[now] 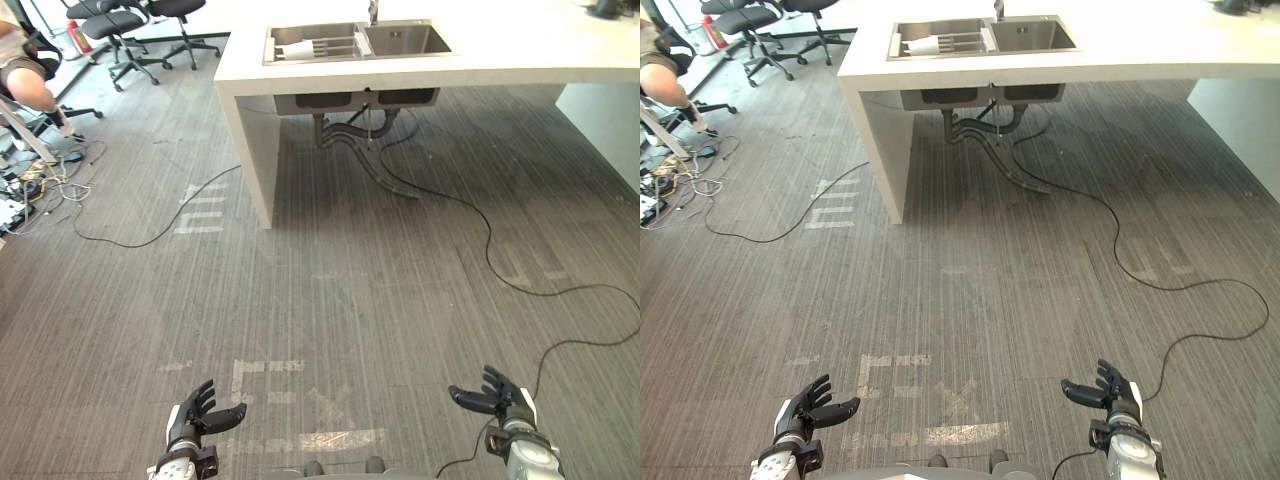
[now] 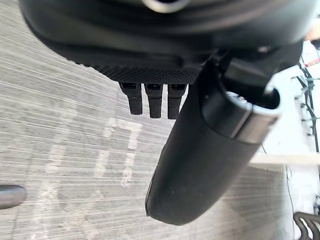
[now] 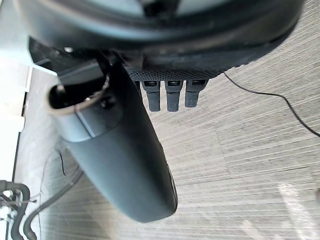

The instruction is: Walk over to the sink, pick up the cup, carry it to the dishwasher, place the cup inside the dishwasher, then close the dishwasher door

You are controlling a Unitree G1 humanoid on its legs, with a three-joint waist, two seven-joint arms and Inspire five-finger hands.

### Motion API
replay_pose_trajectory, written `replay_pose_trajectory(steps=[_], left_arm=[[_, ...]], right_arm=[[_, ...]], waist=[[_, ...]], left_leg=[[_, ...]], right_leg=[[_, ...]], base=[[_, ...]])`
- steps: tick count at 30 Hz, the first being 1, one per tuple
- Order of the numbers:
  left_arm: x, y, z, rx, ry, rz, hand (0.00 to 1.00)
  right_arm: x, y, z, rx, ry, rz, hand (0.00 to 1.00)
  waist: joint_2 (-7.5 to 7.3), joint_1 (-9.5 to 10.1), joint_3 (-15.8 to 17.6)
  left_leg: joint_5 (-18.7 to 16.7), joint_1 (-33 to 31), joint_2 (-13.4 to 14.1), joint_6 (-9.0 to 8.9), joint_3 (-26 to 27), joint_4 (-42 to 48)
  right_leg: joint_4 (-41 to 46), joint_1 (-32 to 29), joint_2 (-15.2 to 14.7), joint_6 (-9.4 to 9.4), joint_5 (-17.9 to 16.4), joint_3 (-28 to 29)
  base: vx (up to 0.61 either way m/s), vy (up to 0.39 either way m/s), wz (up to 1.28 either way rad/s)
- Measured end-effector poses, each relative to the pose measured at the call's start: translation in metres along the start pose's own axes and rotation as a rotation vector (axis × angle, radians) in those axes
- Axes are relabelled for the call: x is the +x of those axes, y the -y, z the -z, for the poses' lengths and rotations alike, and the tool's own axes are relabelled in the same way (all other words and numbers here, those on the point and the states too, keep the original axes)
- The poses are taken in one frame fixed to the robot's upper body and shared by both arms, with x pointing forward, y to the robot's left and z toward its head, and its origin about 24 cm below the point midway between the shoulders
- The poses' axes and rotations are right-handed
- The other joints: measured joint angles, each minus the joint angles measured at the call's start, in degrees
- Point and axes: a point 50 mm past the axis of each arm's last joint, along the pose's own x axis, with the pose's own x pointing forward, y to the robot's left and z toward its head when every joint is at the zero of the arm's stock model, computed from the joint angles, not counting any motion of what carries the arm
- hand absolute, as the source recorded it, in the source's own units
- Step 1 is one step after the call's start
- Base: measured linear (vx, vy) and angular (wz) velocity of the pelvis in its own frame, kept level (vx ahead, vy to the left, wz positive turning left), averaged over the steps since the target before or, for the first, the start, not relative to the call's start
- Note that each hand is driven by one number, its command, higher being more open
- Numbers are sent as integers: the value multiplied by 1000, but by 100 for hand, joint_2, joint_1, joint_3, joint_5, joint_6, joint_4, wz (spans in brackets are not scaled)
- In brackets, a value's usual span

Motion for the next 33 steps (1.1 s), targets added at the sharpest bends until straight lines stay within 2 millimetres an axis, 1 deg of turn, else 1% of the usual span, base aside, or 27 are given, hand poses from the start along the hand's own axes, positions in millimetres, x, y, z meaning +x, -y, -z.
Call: replay_pose_trajectory(steps=[1, 2, 3, 4, 5, 6, 9, 10, 11, 12, 13, 14, 15, 16, 18, 19, 20, 21, 23, 26, 27, 28, 29, 30, 31, 32, 33], left_arm=[[0, 2, -2, -4, 7, 6, 90], [0, 5, -4, -11, 16, 16, 90], [1, 6, -5, -17, 22, 21, 90], [1, 7, -7, -19, 26, 22, 90], [1, 7, -6, -17, 25, 23, 90], [0, 8, -4, -13, 17, 19, 90], [4, 12, -10, -12, 30, 22, 90], [9, 16, -20, -15, 58, 24, 90], [11, 17, -23, -13, 66, 22, 90], [12, 16, -25, -9, 72, 20, 90], [12, 19, -22, -21, 55, 16, 90], [12, 19, -20, -23, 49, 16, 90], [12, 20, -19, -30, 44, 16, 90], [13, 22, -20, -41, 44, 18, 90], [11, 34, -20, -84, 49, 42, 90], [10, 36, -22, -94, 63, 49, 90], [7, 38, -27, -115, 90, 56, 90], [6, 41, -34, -119, 121, 69, 90], [4, 47, -50, -121, 187, 98, 90], [-3, 56, -72, -124, 290, 146, 90], [-7, 61, -83, -130, 340, 164, 90], [-9, 61, -88, -135, 363, 166, 90], [-12, 61, -99, -143, 408, 159, 90], [-17, 61, -112, -153, 464, 158, 90], [-20, 63, -118, -157, 493, 166, 90], [-27, 69, -128, -160, 542, 197, 90], [-33, 73, -136, -154, 582, 224, 90]], right_arm=[[0, 1, 0, 2, 0, 3, 90], [-1, 1, 2, 3, -8, 7, 90], [-2, -1, 5, 6, -20, 3, 90], [-3, -2, 7, 9, -27, 0, 90], [-6, -5, 15, 15, -51, -5, 90], [-9, -7, 22, 15, -73, -12, 90], [-9, -10, 22, 0, -80, -30, 90], [-6, -11, 16, 1, -64, -33, 90], [-6, -11, 15, 1, -62, -33, 90], [-6, -11, 16, -1, -64, -32, 90], [-4, -5, 15, -14, -70, -19, 90], [-2, -6, 11, -12, -62, -20, 90], [1, -10, 4, -9, -43, -28, 90], [1, -12, 2, -7, -36, -33, 90], [-2, -21, -4, -11, 11, -64, 90], [-3, -24, -6, -3, 26, -74, 90], [-5, -32, -8, 20, 49, -91, 90], [-7, -40, -11, 55, 66, -102, 90], [-8, -46, -15, 80, 82, -113, 90], [-7, -46, -13, 81, 68, -110, 90], [-5, -43, -10, 73, 55, -95, 90], [-5, -41, -10, 67, 51, -91, 90], [-3, -42, -7, 62, 29, -88, 90], [-4, -43, -5, 59, 21, -89, 90], [-4, -41, -4, 56, 21, -86, 90], [-5, -38, -1, 52, 10, -78, 90], [-6, -39, 2, 54, 1, -80, 90]], waist=[[5, 0, 23], [11, -10, 57], [19, -11, 87], [3, -17, 123], [-39, -27, 183], [-46, -28, 203], [-24, -70, 288], [16, -95, 373], [-5, -105, 371], [-69, -120, 366], [30, -144, 358], [85, -188, 331], [111, -178, 350], [116, -172, 358], [81, -49, 413], [71, -18, 445], [23, 69, 517], [-52, 174, 549], [-93, 323, 575], [-148, 438, 622], [-157, 462, 624], [-121, 489, 617], [-117, 579, 597], [-239, 587, 583], [-259, 571, 575], [-246, 561, 564], [-255, 561, 569]], left_leg=[[-100, -7, -19, 24, 11, 125], [-300, 1, -55, 73, 13, 326], [-490, 58, -72, 93, -10, 456], [-561, 122, -89, 95, -34, 485], [-685, 309, -124, 102, -103, 519], [-801, 476, -124, 95, -166, 506], [-851, 744, -75, 116, -364, 366], [-901, 883, 54, -14, -545, 202], [-938, 918, 59, -81, -634, 191], [-995, 990, 43, -182, -709, 190], [-1130, 1194, 201, -375, -870, 287], [-1097, 1138, 302, -437, -932, 457], [-987, 984, 413, -539, -940, 1066], [-862, 823, 448, -552, -929, 1553], [190, -54, 718, -554, -763, 4061], [154, -275, 887, -505, -608, 4577], [67, -701, 1197, -396, -347, 5297], [23, -1141, 1334, -358, -176, 5517], [-131, -1755, 1310, -392, -35, 5076], [-149, -2068, 763, -493, -57, 2871], [215, -2045, 428, -565, -204, 1420], [467, -1997, 361, -549, -311, 845], [1136, -1860, 252, -326, -300, 712], [971, -1886, 78, -88, -219, 959], [803, -1907, 19, -38, -185, 1108], [517, -1852, -19, 99, -110, 1341], [334, -1686, -46, 142, -69, 1396]], right_leg=[[327, -100, -23, 52, -170, 20], [1079, -348, -65, 192, -444, 40], [2055, -734, -92, 298, -551, 41], [2565, -945, -113, 326, -576, 24], [3312, -1224, -164, 280, -621, -56], [3522, -1435, -202, 194, -711, -219], [2947, -1853, -189, 171, -767, -483], [1924, -2169, -10, 47, -419, -531], [1436, -2171, 40, -7, -27, -532], [1068, -2151, 26, -111, 577, -526], [1123, -2045, 93, -321, 1017, -672], [1105, -1970, 156, -410, 904, -728], [972, -1726, 292, -497, 742, -785], [869, -1553, 348, -539, 696, -819], [205, -554, 581, -668, 598, -824], [61, -301, 650, -708, 573, -808], [-152, 140, 741, -786, 521, -751], [-357, 458, 759, -827, 470, -636], [-676, 807, 732, -843, 431, -514], [-812, 1165, 487, -706, 178, -448], [-822, 1283, 354, -580, -22, -379], [-827, 1316, 343, -529, -103, -317], [-760, 1426, 250, -434, -329, -143], [-497, 1408, 61, -257, -591, -76], [-331, 1371, -9, -184, -668, -48], [218, 1241, -100, -69, -738, 73], [1009, 1004, -115, 63, -778, 168]], base=[[76, 69, -6], [84, 76, 2], [100, 78, 6], [162, 61, 19], [232, 38, 24], [267, 26, 25], [376, -26, 42], [564, -105, 56], [594, -130, 60], [560, -159, 47], [461, -137, 39], [579, -179, 24], [445, -145, 9], [642, -226, 9], [585, -200, 5], [440, -128, -12], [403, -94, -24], [391, -75, -27], [359, 1, -23], [374, 103, -6], [412, 157, -12], [555, 219, -40], [613, 228, -48], [526, 194, -39], [579, 179, -18], [462, 153, -15], [665, 233, -20]])
